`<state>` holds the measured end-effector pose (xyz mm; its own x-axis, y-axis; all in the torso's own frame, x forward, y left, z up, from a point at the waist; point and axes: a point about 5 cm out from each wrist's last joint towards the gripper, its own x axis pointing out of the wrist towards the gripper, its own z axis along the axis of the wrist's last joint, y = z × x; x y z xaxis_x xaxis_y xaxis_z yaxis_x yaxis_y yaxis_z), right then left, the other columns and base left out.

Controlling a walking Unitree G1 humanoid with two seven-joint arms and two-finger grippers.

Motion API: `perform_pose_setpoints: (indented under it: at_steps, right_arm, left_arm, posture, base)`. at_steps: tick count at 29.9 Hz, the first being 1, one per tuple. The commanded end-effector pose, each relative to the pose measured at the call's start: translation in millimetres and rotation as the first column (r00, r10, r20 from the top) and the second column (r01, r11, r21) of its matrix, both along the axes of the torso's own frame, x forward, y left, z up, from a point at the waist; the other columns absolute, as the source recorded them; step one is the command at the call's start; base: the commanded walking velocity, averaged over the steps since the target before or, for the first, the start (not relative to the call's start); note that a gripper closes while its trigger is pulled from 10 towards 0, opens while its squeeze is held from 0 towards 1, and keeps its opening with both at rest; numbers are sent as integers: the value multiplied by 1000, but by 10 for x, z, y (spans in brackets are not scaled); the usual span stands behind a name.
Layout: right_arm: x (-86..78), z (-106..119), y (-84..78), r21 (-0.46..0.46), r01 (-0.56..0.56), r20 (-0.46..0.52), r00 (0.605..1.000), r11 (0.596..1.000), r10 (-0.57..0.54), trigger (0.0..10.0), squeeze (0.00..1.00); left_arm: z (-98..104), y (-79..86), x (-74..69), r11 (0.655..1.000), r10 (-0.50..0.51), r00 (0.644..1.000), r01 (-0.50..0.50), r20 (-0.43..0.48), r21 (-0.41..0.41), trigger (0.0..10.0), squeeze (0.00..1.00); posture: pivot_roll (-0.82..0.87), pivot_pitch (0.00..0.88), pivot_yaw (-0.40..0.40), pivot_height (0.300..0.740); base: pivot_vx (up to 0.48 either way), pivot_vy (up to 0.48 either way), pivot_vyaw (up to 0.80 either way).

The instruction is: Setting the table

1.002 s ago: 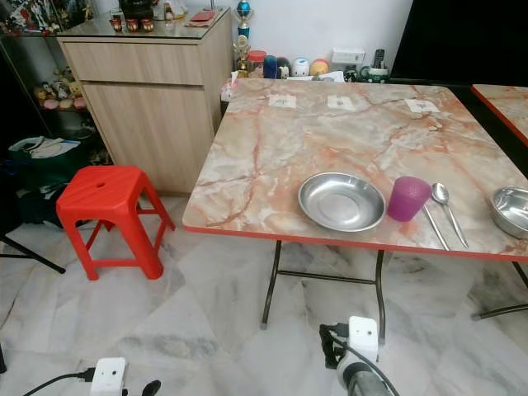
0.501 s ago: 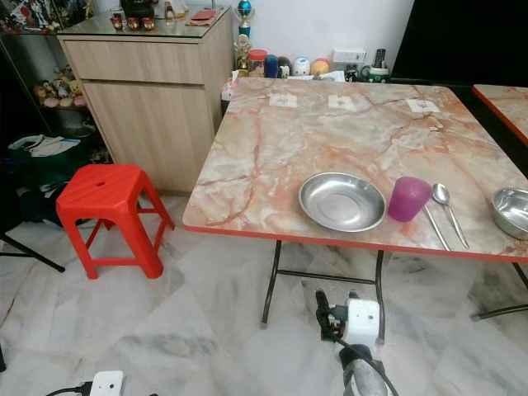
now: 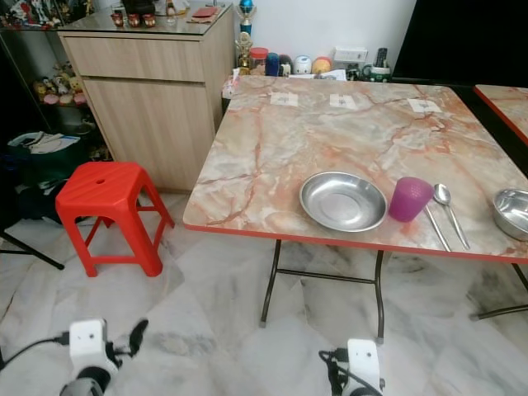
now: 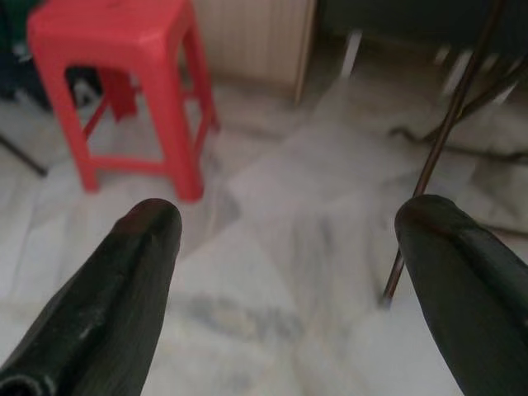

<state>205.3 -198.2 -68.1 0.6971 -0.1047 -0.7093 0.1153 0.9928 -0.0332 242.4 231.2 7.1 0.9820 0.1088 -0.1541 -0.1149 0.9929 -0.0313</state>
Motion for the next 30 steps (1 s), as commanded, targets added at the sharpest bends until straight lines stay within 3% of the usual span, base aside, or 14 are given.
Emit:
perform_pose_setpoints:
  at_steps: [1,2,5,10,12,16,22,30]
  right_arm:
    - [-74,-41,-47,-7,15,-40,999,1000,-15,10000,0]
    - [-91,-49,-52,7,25,-42,999,1000,-25,10000,0]
    - [-103,-56,-52,12,26,-47,999,1000,-25,10000,0]
    - [-126,-71,-60,8,43,-64,997,999,-42,10000,0]
    - [-136,-78,-55,15,54,-67,996,998,-53,10000,0]
    - [-142,-82,-44,21,64,-65,996,998,-62,10000,0]
    - [-196,-115,-29,30,85,-87,993,996,-82,10000,0]
    - [-291,-165,-24,34,78,-128,989,996,-73,10000,0]
  left_arm:
    - [38,-48,-37,1000,-20,999,20,34,-1,10000,0]
    - [144,-81,-64,1000,-28,995,28,95,4,10000,0]
    - [243,-93,-75,1000,-29,989,28,144,8,10000,0]
    - [388,-117,-6,1000,-25,979,25,202,5,10000,0]
    - [523,-241,104,996,-88,966,88,244,9,10000,0]
    - [589,-361,136,987,-159,958,156,241,28,10000,0]
    - [627,-381,136,987,-158,962,159,224,12,10000,0]
    - [722,-380,134,987,-158,958,163,238,-4,10000,0]
  posture:
    - [105,67,-71,740]
    - [109,69,-73,740]
    - [111,71,-75,740]
    - [114,75,-80,740]
    - [117,76,-82,740]
    - [109,76,-77,740]
    - [107,78,-75,740]
    - [116,81,-78,740]
  base:
    - [0,0,0]
    - [0,0,0]
    - [0,0,0]
    - [0,0,0]
    - [0,-141,0]
    - [0,-355,0]
    - [0,-141,0]
    - [0,0,-782]
